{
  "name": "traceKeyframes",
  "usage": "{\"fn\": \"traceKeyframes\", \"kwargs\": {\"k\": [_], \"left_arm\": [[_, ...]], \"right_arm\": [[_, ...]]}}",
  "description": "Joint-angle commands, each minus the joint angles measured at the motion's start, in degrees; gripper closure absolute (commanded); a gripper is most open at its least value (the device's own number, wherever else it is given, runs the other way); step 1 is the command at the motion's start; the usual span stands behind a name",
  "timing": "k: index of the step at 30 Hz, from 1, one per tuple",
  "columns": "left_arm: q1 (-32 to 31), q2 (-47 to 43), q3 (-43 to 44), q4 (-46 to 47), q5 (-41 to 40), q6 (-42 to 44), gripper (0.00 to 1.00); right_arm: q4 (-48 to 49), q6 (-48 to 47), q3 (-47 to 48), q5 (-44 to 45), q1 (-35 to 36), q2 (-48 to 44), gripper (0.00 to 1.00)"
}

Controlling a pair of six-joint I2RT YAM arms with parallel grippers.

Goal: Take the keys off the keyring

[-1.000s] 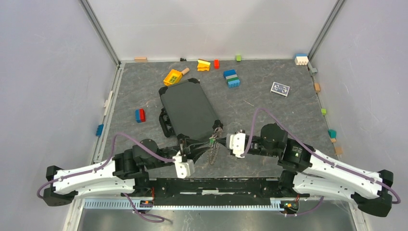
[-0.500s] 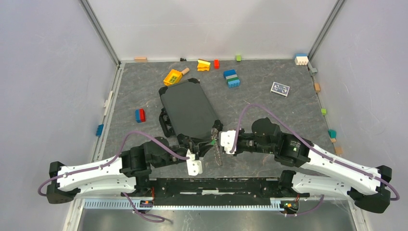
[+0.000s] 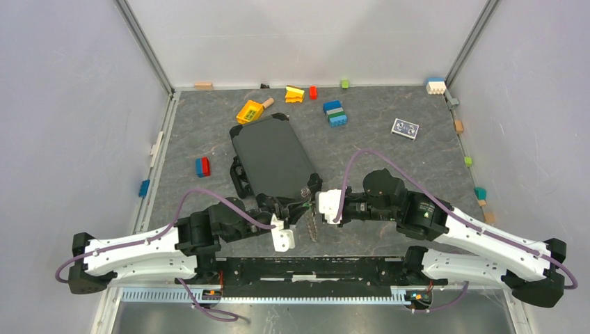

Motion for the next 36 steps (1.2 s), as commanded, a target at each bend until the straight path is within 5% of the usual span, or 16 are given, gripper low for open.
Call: {"fn": "traceKeyframes", "kwargs": {"k": [1,15,25,29,36], "left_arm": [[-0.12,-0.05,1.41,4.52,-0.84,0.61,0.71],[-0.11,1.12,1.87,4.00,-0.77,0.04,0.74],[-0.07,1.18,2.05,3.49,-0.70,-0.36,0.97],[-0.08,1.08,2.48,2.17,-0.11,-0.65,0.98],[-0.12,-0.74,1.40,2.60,-0.02,-1.41,0.98]], "right_arm": [[2.88,-0.33,2.73,-1.77,0.15,-0.34,1.00],[4.64,-0.23,1.75,-2.56,0.07,-1.03,1.00],[4.84,-0.32,1.42,-2.79,0.11,-1.61,1.00],[5.16,-0.44,0.94,-3.07,0.11,-1.90,1.00],[10.46,-0.66,-3.72,-1.70,0.11,-6.06,0.82]]}}
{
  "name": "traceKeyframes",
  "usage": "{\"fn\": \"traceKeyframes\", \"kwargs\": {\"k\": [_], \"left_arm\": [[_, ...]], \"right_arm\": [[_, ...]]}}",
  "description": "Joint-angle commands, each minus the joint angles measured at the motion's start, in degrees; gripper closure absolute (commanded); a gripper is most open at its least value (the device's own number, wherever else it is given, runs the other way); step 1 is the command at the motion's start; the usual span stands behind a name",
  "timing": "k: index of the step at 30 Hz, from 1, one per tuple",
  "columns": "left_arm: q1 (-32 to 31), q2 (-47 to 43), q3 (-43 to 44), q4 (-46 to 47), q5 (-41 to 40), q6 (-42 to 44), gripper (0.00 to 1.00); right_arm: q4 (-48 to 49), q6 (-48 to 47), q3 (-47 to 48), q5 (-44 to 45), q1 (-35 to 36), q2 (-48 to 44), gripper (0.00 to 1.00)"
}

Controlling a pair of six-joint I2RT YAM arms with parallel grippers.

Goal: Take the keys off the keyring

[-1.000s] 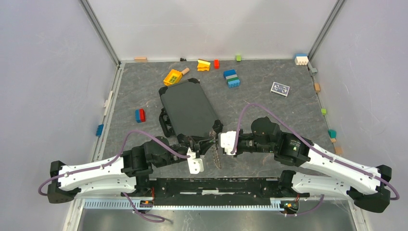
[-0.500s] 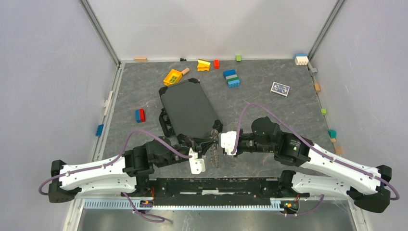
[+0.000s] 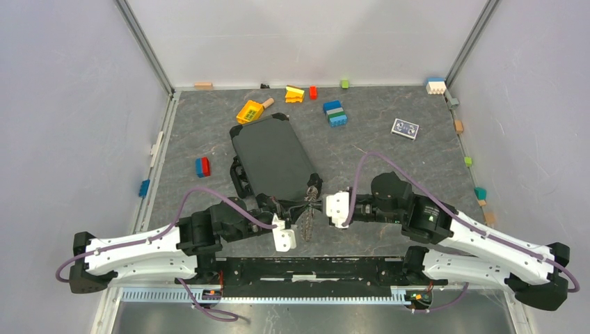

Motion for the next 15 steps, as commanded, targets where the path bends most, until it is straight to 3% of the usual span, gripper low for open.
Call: {"fn": "traceKeyframes", "kwargs": {"k": [1,9,15], "left_arm": [[-0.08,-2.12,0.84,1.45,-0.58,-1.63,0.98],[-0.10,-6.49,-2.07,6.70,-3.06,-4.17,0.98],[-0.06,-9.25,-5.17,11.91,-2.55,-5.76,0.98]], "right_arm": [[9.59,-0.18,-3.31,0.12,0.11,-5.13,0.79],[19.86,2.53,-11.78,-0.52,0.12,-11.78,0.67],[35.29,12.83,-19.44,-0.70,0.09,-12.73,0.63]]}}
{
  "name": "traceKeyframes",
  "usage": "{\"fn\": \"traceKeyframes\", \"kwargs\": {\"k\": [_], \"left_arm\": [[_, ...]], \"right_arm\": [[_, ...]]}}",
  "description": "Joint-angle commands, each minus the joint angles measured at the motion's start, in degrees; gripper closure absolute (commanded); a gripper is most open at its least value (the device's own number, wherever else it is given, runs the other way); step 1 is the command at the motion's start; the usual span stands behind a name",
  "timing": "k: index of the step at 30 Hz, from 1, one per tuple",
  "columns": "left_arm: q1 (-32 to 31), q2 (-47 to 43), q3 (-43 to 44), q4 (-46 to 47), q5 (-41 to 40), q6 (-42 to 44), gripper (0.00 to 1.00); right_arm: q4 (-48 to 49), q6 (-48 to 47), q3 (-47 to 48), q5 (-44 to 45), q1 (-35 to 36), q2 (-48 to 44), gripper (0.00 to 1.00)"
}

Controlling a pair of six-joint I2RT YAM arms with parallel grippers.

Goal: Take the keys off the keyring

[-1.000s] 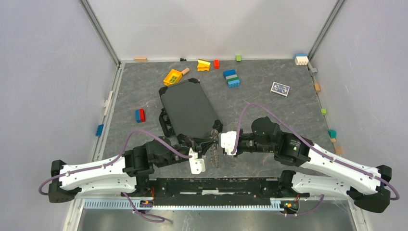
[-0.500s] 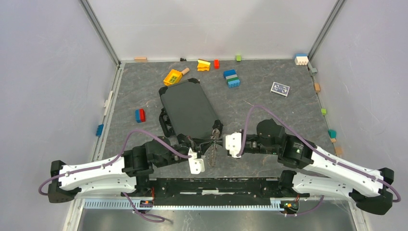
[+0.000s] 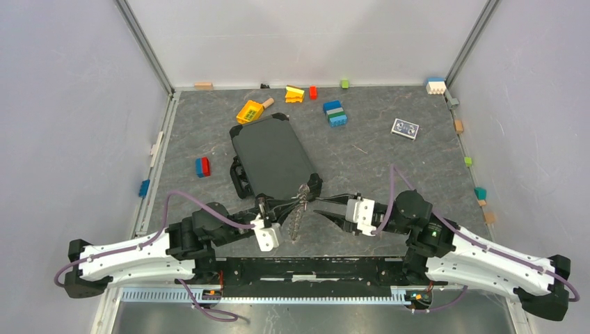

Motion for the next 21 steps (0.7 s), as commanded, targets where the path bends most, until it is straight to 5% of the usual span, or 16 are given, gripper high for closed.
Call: {"fn": "traceKeyframes", "kwargs": {"k": [1,6,21], "left_arm": [[-0.10,-1.99,-1.48,8.73,-0.69,-3.33,0.98],[-0.10,-2.38,-1.84,9.23,-0.15,-4.04,0.98],[-0.06,-2.50,-1.79,9.48,1.32,-4.04,0.98]], "right_arm": [[17.35,10.74,-5.57,-1.15,0.11,-0.83,0.63],[29.25,18.26,-10.48,-0.47,0.06,0.14,0.62],[31.60,21.99,-11.24,2.01,0.11,3.23,0.63]]}}
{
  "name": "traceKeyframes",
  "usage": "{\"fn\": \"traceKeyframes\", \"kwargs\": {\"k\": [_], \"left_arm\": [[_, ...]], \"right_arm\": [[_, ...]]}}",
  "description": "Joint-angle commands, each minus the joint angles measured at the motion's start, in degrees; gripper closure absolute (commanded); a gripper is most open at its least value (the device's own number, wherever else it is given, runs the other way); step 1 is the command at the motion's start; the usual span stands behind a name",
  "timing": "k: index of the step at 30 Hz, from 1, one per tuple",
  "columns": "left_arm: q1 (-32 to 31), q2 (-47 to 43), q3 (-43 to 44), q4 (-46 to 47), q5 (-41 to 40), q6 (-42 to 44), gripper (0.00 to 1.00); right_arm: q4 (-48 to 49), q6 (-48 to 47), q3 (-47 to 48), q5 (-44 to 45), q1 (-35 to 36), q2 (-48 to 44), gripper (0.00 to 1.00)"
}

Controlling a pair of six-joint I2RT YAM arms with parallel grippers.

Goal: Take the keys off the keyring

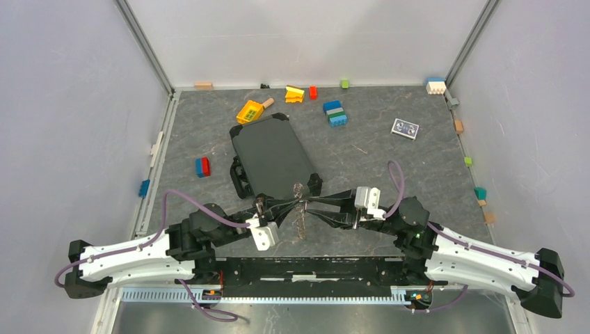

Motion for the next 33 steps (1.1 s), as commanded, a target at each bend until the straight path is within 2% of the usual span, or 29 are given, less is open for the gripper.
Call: {"fn": "traceKeyframes", "kwargs": {"k": [1,24,33], "left_arm": [[-0.09,-0.95,0.35,5.34,1.09,-1.90,0.98],[-0.10,-2.88,-0.74,5.63,3.94,-2.34,0.98],[-0.10,-2.96,-0.88,5.51,5.70,-2.43,0.98]], "right_arm": [[2.48,1.13,-0.37,1.40,0.10,0.42,0.64],[3.26,0.59,-1.37,2.42,0.07,1.78,0.66],[4.06,0.96,-1.33,1.10,0.11,2.11,0.71]]}}
